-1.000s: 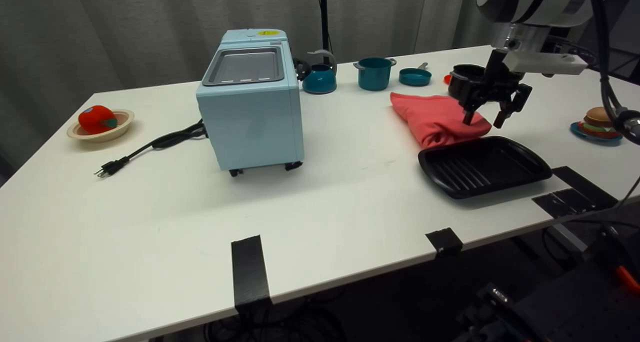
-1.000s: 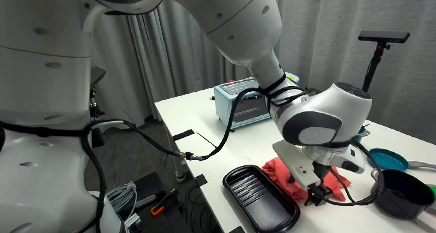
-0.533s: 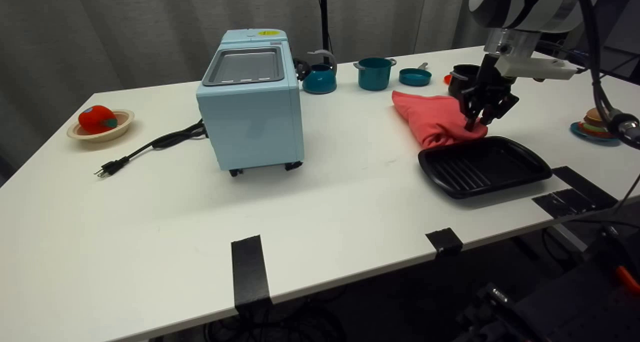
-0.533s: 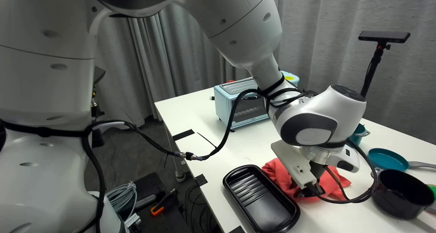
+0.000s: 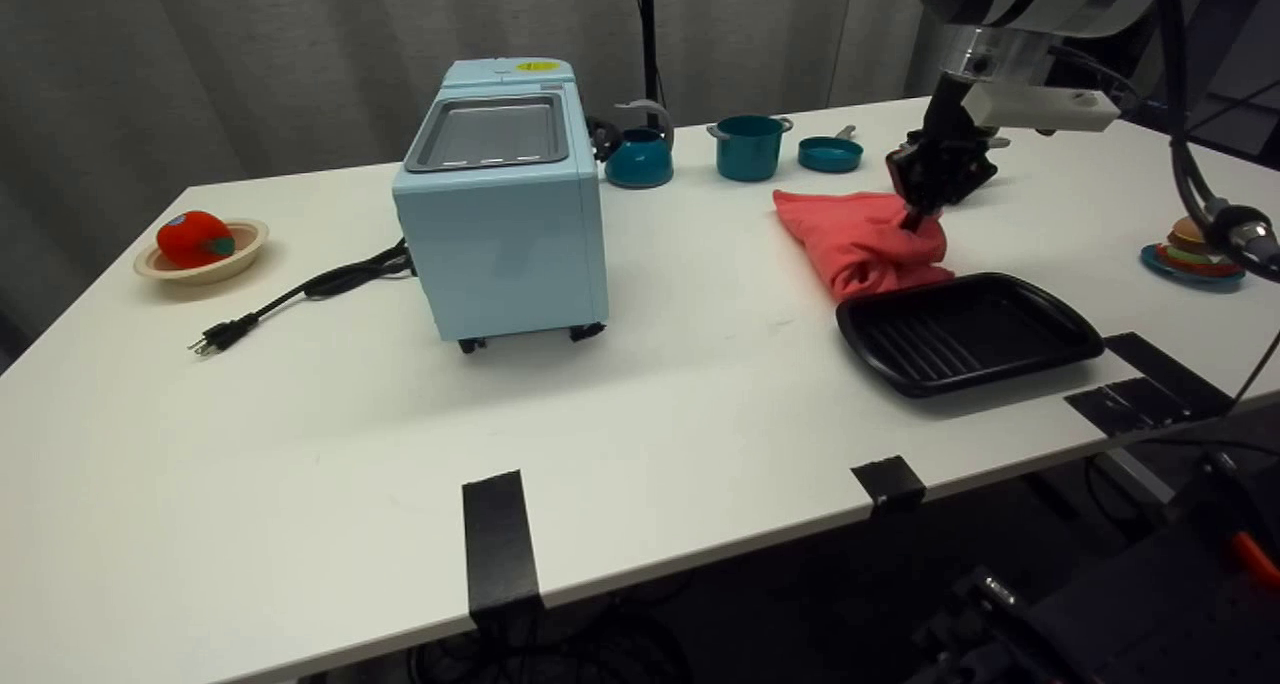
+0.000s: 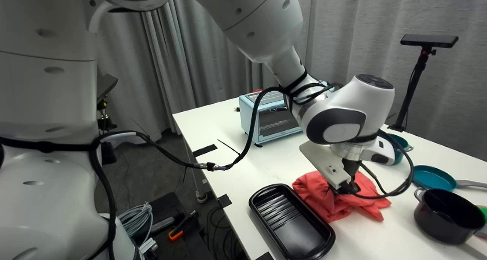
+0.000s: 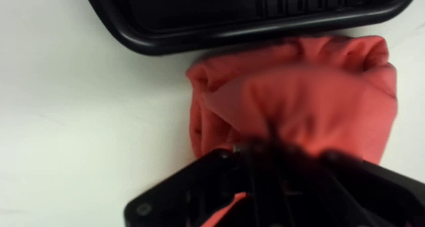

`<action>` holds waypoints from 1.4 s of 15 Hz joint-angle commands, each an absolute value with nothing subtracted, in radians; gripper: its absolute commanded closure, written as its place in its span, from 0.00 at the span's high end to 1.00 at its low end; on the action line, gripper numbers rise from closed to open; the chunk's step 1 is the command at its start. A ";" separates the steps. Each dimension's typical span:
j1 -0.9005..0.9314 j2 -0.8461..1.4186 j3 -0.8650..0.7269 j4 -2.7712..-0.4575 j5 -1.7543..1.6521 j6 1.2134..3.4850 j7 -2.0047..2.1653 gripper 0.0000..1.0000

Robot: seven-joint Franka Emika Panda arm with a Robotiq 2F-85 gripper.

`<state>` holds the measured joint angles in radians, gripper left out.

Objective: Unfold the towel

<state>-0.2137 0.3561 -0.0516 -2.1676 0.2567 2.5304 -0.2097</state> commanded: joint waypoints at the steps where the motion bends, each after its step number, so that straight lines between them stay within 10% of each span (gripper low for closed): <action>1: -0.176 0.268 0.002 -2.227 0.246 2.632 -0.260 0.01; 15: -0.181 0.244 0.327 -2.246 0.486 2.752 -0.678 0.01; 17: -0.179 0.248 0.325 -2.228 0.531 2.670 -0.711 0.32; 21: -0.151 0.250 0.267 -2.210 0.522 2.569 -0.699 0.52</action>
